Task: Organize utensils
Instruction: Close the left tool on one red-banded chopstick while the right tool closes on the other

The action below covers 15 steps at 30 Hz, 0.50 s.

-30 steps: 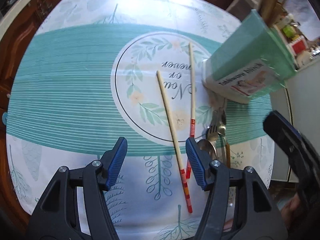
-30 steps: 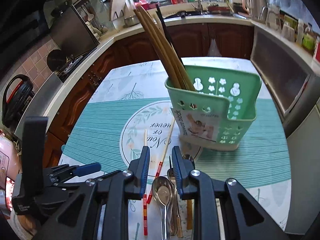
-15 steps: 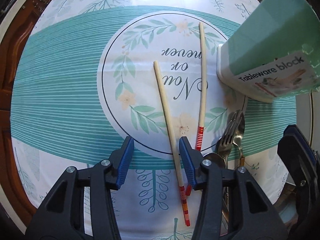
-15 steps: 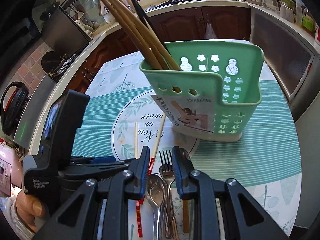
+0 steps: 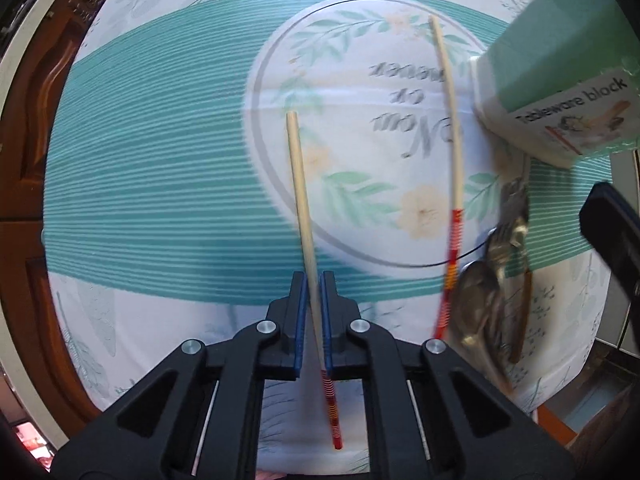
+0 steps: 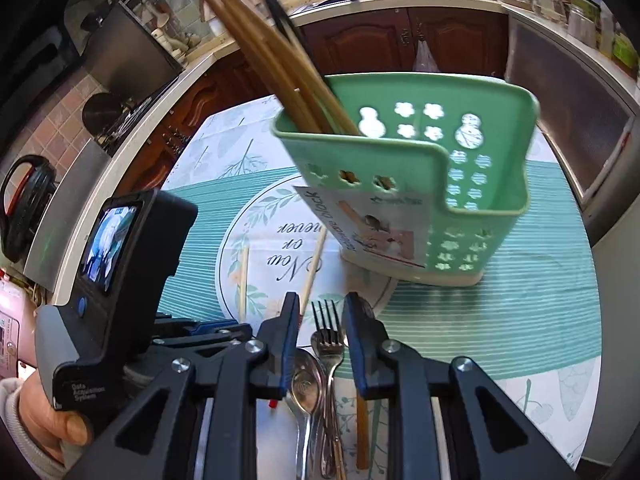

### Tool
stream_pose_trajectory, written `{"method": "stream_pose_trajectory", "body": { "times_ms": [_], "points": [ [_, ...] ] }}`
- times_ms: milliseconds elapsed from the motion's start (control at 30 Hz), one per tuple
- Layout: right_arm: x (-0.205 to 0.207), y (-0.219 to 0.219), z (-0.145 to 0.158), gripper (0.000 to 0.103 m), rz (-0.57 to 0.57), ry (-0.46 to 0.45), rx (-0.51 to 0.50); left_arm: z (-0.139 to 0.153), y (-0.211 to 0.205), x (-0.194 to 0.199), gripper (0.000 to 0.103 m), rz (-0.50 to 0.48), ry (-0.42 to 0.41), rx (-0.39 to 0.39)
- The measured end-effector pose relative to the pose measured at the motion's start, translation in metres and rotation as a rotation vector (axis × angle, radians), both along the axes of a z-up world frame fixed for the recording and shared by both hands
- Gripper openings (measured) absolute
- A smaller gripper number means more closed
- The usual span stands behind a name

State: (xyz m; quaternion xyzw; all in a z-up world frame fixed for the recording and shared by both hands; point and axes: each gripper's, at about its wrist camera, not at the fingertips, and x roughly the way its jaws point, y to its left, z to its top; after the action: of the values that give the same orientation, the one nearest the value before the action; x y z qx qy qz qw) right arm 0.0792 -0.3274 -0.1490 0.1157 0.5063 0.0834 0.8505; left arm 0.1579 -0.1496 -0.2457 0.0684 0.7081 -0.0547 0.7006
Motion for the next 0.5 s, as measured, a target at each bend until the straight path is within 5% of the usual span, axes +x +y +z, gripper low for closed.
{"method": "stream_pose_trajectory", "body": {
  "times_ms": [500],
  "points": [
    [0.063,0.054,-0.045,0.023,0.034,0.234,-0.095,-0.001,0.058,-0.007,0.005,0.009,0.056,0.045]
  ]
}}
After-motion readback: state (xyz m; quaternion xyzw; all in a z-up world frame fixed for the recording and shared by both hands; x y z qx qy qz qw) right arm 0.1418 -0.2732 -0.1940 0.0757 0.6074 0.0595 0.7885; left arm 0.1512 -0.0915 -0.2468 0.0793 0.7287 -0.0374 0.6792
